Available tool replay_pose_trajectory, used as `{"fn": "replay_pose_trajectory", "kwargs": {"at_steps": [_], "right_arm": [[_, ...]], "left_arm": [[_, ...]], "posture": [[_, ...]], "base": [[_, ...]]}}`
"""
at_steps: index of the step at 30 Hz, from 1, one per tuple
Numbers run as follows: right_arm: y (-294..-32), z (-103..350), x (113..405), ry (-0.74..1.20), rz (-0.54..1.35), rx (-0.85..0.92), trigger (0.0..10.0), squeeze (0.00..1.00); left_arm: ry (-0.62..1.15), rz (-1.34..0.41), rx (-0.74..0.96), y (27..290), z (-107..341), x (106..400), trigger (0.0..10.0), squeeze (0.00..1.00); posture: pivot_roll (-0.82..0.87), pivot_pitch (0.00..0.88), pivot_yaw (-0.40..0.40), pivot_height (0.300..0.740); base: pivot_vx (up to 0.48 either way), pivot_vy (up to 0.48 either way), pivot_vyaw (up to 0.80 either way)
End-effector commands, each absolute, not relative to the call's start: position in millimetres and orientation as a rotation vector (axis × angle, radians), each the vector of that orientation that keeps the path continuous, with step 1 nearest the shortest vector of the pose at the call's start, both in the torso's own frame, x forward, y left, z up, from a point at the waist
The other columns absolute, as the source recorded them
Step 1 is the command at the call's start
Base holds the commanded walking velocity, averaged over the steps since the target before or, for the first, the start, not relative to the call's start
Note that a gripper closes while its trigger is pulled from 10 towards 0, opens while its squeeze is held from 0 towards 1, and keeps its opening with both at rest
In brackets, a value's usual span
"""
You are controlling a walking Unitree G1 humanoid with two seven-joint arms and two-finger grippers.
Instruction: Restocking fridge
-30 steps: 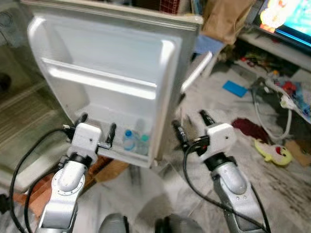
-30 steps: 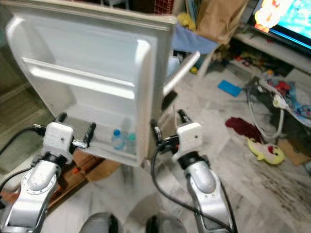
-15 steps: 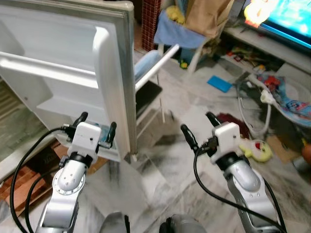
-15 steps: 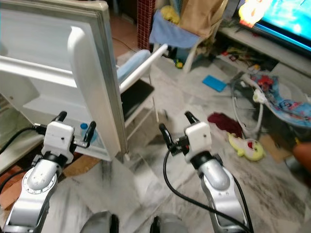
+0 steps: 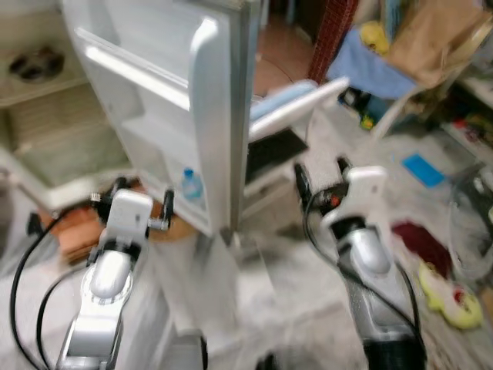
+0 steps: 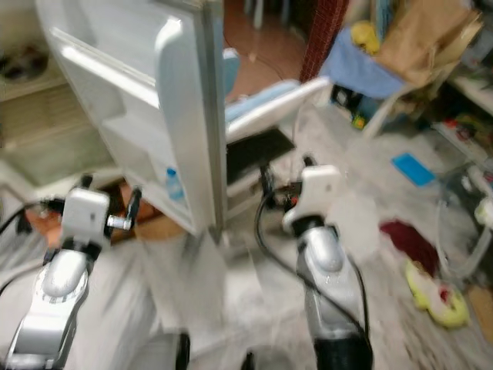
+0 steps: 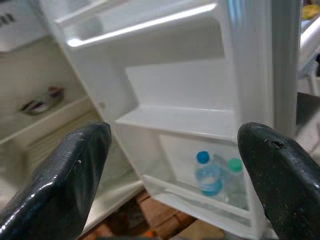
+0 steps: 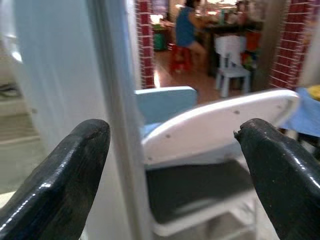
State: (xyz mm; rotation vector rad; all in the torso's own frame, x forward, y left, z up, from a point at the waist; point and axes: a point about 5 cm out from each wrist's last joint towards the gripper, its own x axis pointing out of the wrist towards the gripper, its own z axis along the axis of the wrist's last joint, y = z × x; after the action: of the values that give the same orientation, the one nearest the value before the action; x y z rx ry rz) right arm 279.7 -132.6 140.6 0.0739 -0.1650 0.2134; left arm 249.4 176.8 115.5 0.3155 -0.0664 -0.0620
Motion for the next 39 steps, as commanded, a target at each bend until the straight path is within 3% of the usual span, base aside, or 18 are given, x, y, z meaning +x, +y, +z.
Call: {"fn": "replay_pose_trajectory", "kwargs": {"at_steps": [1, 14, 24, 31, 36, 39], "right_arm": [[-136, 144, 283, -0.171, 0.2, 0.067, 10.0, 0.0], [-138, 145, 285, -0.181, 0.182, 0.016, 10.0, 0.0], [-136, 144, 284, -0.183, 0.184, 0.011, 10.0, 0.0], [-158, 138, 267, -0.18, 0.062, -0.057, 10.0, 0.0], [-156, 139, 254, -0.219, 0.082, -0.18, 10.0, 0.0], [-153, 136, 250, -0.207, 0.081, -0.154, 10.0, 0.0]], "left_arm": [[-0.082, -0.056, 0.316, 176, 120, 251, 10.0, 0.0], [-0.09, -0.09, 0.285, 173, 121, 249, 10.0, 0.0], [-0.094, -0.107, 0.277, 172, 121, 249, 10.0, 0.0], [-0.092, -0.108, 0.284, 175, 121, 245, 10.0, 0.0], [-0.068, -0.129, 0.301, 184, 117, 236, 10.0, 0.0], [-0.062, -0.126, 0.299, 186, 116, 236, 10.0, 0.0]], "posture": [[0.0, 0.105, -0.035, 0.74], [0.0, 0.11, -0.038, 0.74], [0.0, 0.108, -0.037, 0.74], [0.0, 0.115, -0.038, 0.74], [-0.01, 0.117, -0.031, 0.74], [0.0, 0.116, -0.03, 0.74]], "base": [[0.0, 0.0, 0.79], [0.0, 0.0, 0.78], [0.338, 0.0, 0.77], [0.385, 0.0, 0.06], [0.422, 0.0, 0.0], [0.126, 0.0, 0.0]]}}
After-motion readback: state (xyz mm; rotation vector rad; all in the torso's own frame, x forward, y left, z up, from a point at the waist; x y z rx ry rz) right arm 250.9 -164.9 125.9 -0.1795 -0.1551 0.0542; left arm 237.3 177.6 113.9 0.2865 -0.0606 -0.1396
